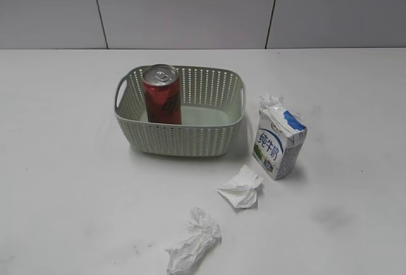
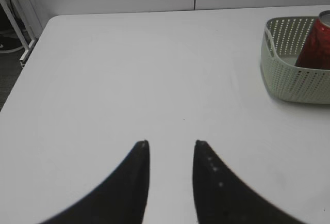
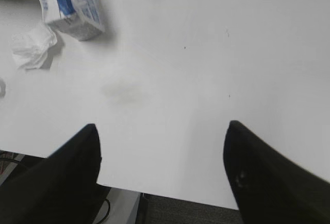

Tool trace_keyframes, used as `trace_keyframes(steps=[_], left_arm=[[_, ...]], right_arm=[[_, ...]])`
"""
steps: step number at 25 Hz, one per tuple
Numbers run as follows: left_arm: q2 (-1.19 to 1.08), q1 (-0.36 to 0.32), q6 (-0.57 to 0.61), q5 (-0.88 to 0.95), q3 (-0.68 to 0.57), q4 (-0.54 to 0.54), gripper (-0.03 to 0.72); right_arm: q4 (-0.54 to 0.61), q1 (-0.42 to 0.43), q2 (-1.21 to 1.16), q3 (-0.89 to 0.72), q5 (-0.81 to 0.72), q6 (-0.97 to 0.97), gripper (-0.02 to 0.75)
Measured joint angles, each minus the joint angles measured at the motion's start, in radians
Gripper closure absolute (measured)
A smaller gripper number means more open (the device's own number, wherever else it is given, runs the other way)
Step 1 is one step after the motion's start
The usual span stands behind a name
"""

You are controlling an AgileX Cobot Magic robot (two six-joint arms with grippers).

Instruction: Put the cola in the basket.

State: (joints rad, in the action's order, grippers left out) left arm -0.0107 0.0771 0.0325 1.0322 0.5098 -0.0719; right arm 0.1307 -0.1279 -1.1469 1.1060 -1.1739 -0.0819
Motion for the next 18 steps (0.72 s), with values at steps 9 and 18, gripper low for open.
trace_keyframes(steps=[9, 18], left_arm=[[0.0, 0.0, 0.0, 0.0, 0.0, 0.0, 0.452], [0.0, 0.0, 0.0, 0.0, 0.0, 0.0, 0.452]], right_arm=[[0.004, 0.0, 0.375, -0.362, 0.066, 0.005, 0.183], [0.003, 0.0, 0.716, -0.543, 0.08, 0.013, 0.183]])
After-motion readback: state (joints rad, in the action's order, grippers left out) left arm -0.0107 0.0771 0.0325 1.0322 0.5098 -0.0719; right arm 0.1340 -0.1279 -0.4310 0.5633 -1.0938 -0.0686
